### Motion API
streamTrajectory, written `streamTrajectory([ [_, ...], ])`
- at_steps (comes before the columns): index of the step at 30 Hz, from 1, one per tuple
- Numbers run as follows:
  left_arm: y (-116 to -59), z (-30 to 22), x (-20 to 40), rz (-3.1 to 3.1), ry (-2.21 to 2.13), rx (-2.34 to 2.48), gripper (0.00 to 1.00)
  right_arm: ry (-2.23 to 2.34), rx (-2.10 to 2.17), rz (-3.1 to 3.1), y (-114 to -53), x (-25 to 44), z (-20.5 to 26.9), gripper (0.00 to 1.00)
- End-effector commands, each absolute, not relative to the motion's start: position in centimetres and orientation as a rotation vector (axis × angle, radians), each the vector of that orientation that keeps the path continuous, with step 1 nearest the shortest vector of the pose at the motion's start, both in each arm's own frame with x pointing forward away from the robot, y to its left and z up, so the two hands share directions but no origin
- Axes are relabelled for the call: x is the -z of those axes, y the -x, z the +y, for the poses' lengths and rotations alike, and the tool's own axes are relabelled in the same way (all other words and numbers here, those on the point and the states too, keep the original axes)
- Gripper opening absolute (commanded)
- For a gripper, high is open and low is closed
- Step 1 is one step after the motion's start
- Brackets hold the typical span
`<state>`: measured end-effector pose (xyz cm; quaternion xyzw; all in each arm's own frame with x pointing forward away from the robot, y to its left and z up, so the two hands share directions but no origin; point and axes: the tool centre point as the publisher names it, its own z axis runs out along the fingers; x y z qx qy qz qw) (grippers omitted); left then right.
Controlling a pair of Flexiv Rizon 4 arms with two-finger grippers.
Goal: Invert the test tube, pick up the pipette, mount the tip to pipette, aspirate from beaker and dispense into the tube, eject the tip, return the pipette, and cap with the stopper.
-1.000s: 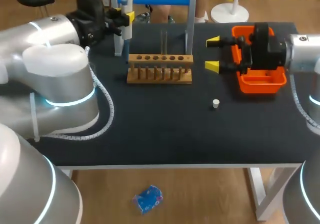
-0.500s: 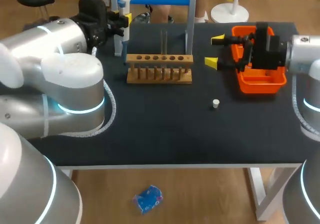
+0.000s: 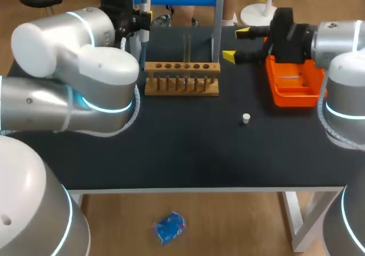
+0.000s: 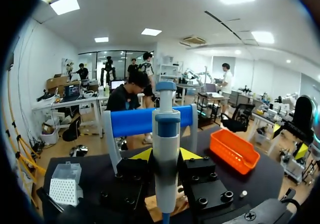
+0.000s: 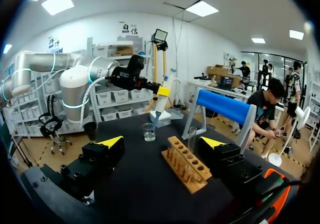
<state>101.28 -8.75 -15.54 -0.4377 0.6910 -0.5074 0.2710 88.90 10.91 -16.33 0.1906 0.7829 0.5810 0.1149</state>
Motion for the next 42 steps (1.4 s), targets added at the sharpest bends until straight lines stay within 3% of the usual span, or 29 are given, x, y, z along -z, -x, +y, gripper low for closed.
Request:
streamTrajectory([
  [1, -102.1, -9.4, 15.4, 1.882, 1.207, 1.314, 0.00, -0.547, -1.704, 2.339, -91.6, 16.6, 11.9, 1.00],
  [30, -106.3, -8.6, 16.9, 1.873, 1.286, 1.209, 0.00, -0.714, -1.574, 2.336, -102.5, 18.9, 19.0, 1.00],
  [42, -109.0, -8.1, 16.6, 1.855, 1.344, 1.111, 0.00, -0.715, -1.580, 2.331, -104.0, 19.6, 19.8, 1.00],
])
